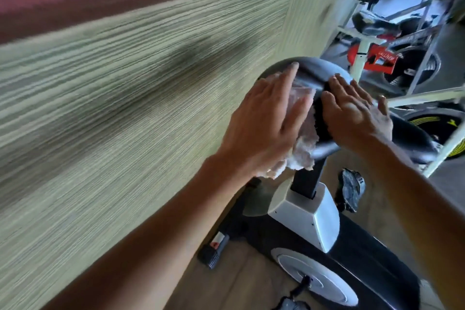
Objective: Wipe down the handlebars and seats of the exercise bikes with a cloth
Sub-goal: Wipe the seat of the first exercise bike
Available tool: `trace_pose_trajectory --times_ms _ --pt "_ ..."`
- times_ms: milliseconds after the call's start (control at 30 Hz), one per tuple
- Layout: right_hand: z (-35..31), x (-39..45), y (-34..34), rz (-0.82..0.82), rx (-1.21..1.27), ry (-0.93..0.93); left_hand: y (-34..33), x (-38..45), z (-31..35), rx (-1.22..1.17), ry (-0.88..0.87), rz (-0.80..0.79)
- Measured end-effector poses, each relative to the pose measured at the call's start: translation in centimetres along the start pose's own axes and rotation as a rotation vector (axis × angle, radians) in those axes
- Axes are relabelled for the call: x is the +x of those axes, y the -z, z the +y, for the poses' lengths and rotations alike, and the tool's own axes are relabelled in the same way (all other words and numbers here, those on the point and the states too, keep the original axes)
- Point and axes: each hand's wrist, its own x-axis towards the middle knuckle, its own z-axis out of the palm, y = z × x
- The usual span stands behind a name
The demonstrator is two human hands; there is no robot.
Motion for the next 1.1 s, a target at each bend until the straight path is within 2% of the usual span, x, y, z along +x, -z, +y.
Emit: trace_pose_trajectory --times_ms 67,133,200,333,467,633,900,1100 --pt "-1.0 0.4 0.0 -0.022 0.004 -0.090 -0.8 0.8 0.8 0.033 0.050 0.051" --pt "-1.7 0.6 -0.1 -0.015 0.028 -0.154 -2.0 1.1 1.1 0.162 0.083 0.076" --pt "-2.0 0.4 -0.3 0.040 0.039 -0.189 -2.7 1.5 0.6 0.225 0.006 0.126" --pt "-2.4 -0.3 -0.6 0.087 0.041 -0.195 -2.3 2.1 -1.6 0.134 -0.188 0.190" --pt "-2.6 -0.7 -0.4 0.087 0.026 -0.188 -2.4 1.2 -0.8 0.144 -0.192 0.187" --pt "-2.0 -1.0 -0.5 0.080 -0.019 -0.136 -2.4 -0.1 -0.5 0.179 -0.384 0.117" --pt "-2.2 -0.9 -0.6 0.104 0.019 -0.143 -2.0 1.6 -2.5 0.063 -0.403 0.110" --pt "-2.3 -0.7 -0.8 0.151 0.036 -0.171 -1.3 3.7 -4.6 -0.017 -0.462 0.002"
